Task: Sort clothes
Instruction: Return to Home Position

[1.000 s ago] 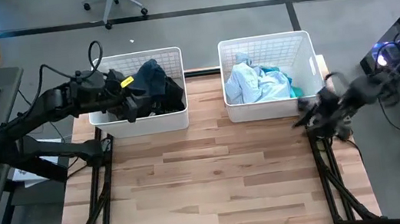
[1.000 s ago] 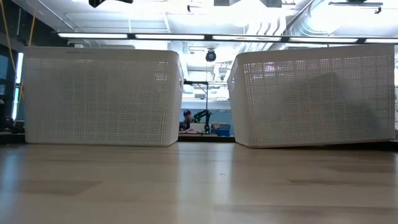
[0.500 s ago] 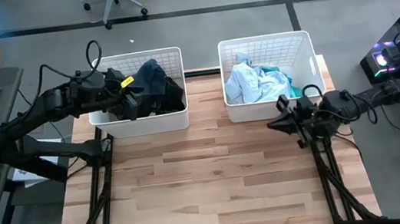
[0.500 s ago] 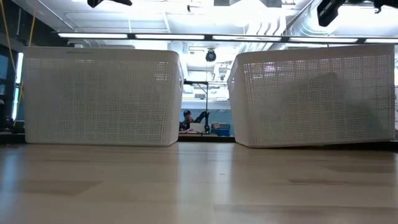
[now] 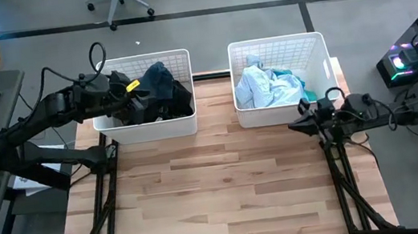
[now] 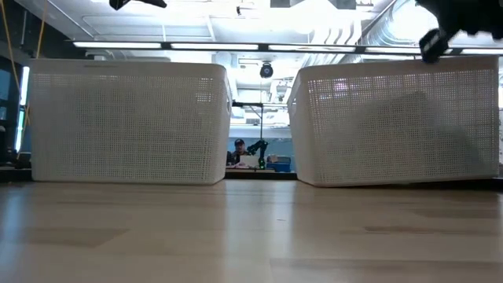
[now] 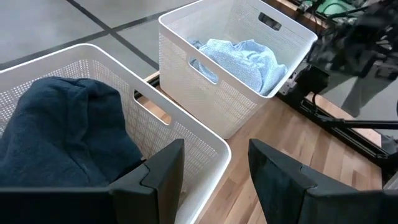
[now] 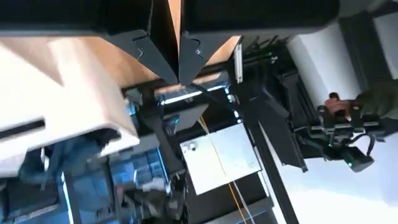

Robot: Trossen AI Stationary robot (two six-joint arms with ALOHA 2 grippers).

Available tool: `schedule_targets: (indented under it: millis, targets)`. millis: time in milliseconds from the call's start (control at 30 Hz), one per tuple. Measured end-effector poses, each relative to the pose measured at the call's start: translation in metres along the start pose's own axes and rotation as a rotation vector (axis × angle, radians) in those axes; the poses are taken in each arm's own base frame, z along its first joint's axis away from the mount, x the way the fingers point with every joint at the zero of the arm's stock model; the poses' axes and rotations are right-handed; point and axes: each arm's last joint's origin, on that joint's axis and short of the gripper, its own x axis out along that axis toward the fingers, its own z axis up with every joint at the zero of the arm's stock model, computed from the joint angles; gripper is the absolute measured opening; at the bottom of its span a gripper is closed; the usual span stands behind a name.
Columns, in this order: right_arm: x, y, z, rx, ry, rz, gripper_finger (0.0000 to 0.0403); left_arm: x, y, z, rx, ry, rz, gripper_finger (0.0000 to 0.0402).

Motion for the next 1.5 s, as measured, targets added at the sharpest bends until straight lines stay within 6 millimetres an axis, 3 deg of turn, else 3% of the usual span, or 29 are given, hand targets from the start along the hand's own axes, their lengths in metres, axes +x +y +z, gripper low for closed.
schedule_targets:
  millis: [267, 633, 867, 1100, 1333, 1500]
  targets:
    - [-0.005, -0.01, -0.038, 0.055, -0.056, 0.06, 0.0, 0.0, 0.0, 0.0, -0.03, -0.001, 0.0, 0.0165]
    - [-0.003, -0.023, -0.075, -0.244, 0.129, -0.046, 0.0, 0.0, 0.0, 0.0, -0.044, -0.009, 0.016, 0.0165]
    - [-0.003, -0.027, -0.074, -0.321, 0.101, -0.12, 0.0, 0.0, 0.001, 0.0, -0.044, -0.009, 0.017, 0.0165]
    - [-0.003, -0.027, -0.074, -0.285, 0.102, -0.119, 0.0, 0.0, -0.001, 0.002, -0.027, -0.024, 0.005, 0.0165]
    - [-0.003, -0.026, -0.075, -0.27, 0.117, -0.069, 0.0, -0.01, -0.02, 0.007, 0.095, -0.288, -0.062, 0.0165]
    - [-0.003, -0.026, -0.076, -0.268, 0.126, -0.064, 0.0, -0.013, -0.034, -0.008, 0.15, -0.36, -0.169, 0.0157]
